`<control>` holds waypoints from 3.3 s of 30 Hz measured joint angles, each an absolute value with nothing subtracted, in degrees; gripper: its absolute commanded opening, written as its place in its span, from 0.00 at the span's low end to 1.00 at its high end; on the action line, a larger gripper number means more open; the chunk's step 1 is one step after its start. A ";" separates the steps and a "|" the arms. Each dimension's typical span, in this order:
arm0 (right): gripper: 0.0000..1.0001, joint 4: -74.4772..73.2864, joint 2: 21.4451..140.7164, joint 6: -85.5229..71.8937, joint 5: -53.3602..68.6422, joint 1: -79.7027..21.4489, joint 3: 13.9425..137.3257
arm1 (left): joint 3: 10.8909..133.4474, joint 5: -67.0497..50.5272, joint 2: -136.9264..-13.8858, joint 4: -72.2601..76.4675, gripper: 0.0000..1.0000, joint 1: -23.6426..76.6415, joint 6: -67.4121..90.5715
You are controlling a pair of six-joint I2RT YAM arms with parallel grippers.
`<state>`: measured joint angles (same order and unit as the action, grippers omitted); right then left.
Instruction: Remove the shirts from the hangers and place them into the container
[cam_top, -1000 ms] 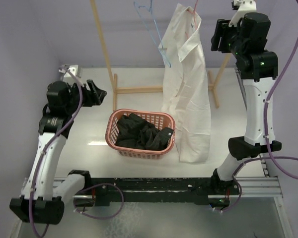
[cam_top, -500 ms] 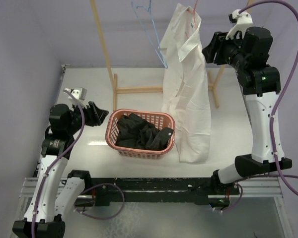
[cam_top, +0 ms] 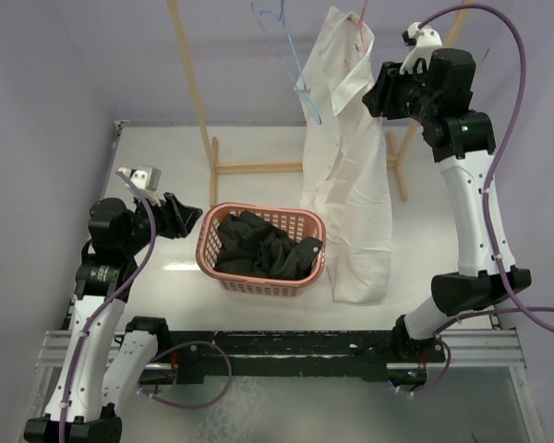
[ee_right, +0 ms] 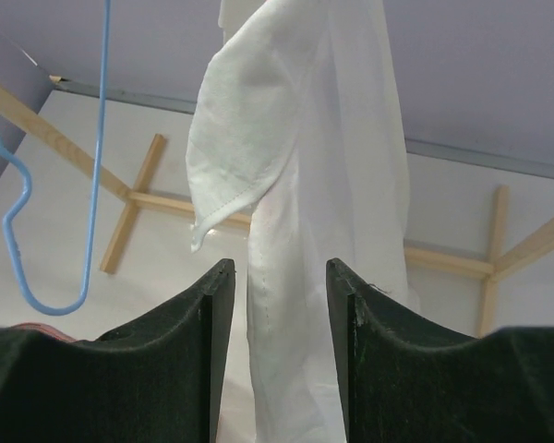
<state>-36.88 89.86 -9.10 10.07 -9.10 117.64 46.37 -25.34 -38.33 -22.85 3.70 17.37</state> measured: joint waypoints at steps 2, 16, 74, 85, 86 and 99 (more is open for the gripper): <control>0.35 -36.88 91.00 -9.28 10.07 -9.10 117.64 | 46.37 -25.34 -38.68 -22.87 0.56 3.70 17.37; 0.03 -32.01 86.65 -7.25 5.15 -9.28 111.61 | 46.37 -26.04 -39.29 -22.87 0.55 3.70 17.39; 0.00 -57.60 26.57 -5.48 26.85 -11.35 76.44 | 81.71 -27.79 -70.39 -21.93 0.62 40.86 -2.63; 0.00 -59.61 25.10 -6.02 28.60 -11.35 76.86 | 83.94 -19.03 -74.35 -19.94 0.64 48.75 -9.26; 0.00 -59.68 25.10 -6.04 28.71 -11.35 76.86 | 84.12 -18.94 -74.48 -19.57 0.64 48.88 -9.58; 0.00 -59.77 25.12 -7.42 30.22 -11.35 77.14 | 85.43 -17.08 -81.19 -17.30 0.60 53.45 -13.47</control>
<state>-59.77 25.12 -7.42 30.22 -11.35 77.14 85.43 -17.08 -81.19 -17.30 53.45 -13.47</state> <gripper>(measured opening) 0.058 0.636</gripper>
